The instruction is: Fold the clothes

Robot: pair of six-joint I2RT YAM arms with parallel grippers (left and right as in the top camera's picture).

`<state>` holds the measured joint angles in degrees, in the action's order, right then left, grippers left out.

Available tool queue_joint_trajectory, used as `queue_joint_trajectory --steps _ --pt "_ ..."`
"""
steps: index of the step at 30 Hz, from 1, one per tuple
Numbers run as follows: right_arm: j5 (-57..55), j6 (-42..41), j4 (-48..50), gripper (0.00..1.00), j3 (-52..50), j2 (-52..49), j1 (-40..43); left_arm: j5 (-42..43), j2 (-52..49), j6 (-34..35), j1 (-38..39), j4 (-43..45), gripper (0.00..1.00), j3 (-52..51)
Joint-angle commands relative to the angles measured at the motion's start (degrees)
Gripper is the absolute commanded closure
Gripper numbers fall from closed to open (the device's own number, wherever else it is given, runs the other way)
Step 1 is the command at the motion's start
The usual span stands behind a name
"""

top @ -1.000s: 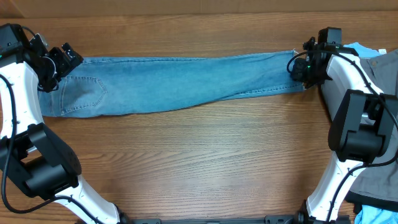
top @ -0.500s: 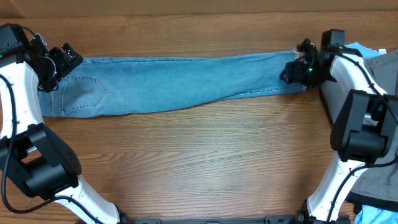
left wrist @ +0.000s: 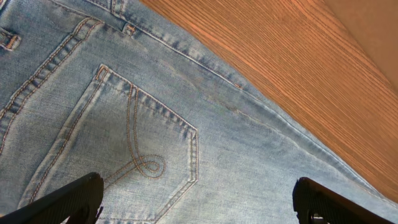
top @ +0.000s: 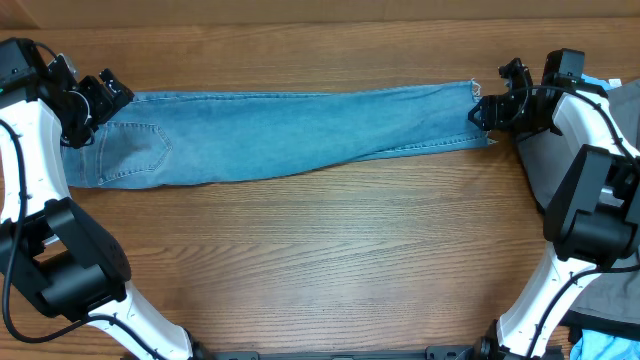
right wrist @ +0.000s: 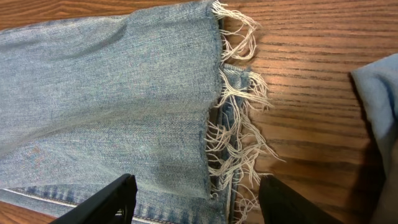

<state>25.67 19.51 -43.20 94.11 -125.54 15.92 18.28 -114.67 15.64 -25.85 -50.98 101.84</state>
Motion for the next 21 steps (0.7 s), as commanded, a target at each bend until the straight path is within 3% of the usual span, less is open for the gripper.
queue_joint_trajectory --steps 1,13,19,21 --pt "1.9 0.7 0.4 0.34 -0.4 2.0 -0.1 0.6 1.4 -0.7 0.0 0.2 0.00 1.5" --pt "8.2 1.7 5.7 0.38 -6.3 1.9 -0.1 0.6 1.4 -0.7 0.0 0.2 0.00 1.5" --pt "8.1 1.7 6.8 0.45 -6.3 1.9 -0.1 0.6 1.4 -0.7 0.0 0.2 0.00 1.5" --pt "8.1 1.7 6.9 0.54 -6.3 1.9 -0.1 0.6 1.4 -0.7 0.0 0.2 0.00 1.5"
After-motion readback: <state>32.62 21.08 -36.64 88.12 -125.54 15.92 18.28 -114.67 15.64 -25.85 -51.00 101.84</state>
